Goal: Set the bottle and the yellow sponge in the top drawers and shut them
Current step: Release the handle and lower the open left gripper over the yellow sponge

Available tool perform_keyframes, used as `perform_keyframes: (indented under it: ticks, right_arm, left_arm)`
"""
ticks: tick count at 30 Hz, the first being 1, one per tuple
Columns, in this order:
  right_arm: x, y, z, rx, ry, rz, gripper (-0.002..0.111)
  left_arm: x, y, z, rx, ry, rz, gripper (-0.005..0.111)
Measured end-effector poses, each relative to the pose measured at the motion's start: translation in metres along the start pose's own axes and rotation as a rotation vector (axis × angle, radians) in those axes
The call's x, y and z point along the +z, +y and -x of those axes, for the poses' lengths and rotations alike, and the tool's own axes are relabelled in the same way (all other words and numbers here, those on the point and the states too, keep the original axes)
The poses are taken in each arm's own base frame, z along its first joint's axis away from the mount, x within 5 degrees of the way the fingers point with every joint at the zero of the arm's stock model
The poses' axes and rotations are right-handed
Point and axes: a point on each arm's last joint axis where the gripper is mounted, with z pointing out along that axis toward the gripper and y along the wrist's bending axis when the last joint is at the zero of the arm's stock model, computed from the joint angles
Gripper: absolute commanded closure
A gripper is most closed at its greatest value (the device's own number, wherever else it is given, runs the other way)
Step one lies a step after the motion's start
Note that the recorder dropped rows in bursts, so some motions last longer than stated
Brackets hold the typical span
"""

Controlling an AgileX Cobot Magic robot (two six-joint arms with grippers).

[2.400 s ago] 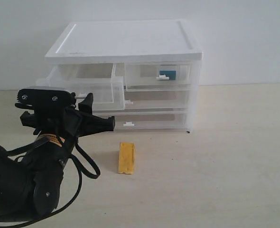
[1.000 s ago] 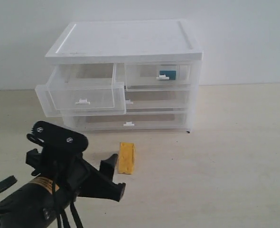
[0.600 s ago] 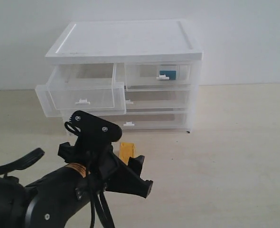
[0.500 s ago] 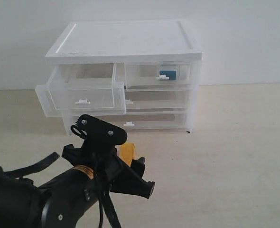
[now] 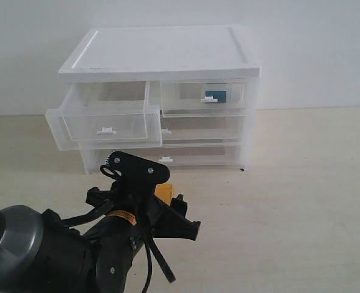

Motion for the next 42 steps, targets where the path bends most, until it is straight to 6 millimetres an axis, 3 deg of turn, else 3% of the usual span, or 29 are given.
perform_keyframes:
  ticks: [7, 25, 42]
  right_arm:
    - [0.0, 0.0, 0.0, 0.0, 0.0, 0.0, 0.108]
    - [0.0, 0.0, 0.0, 0.0, 0.0, 0.0, 0.108]
    - [0.0, 0.0, 0.0, 0.0, 0.0, 0.0, 0.108]
  left_arm:
    - [0.007, 0.011, -0.002, -0.031, 0.011, 0.031, 0.039]
    - [0.021, 0.0, 0.003, -0.042, -0.004, 0.017, 0.039]
    - [0.036, -0.007, 0.016, -0.01, 0.123, -0.075, 0.039]
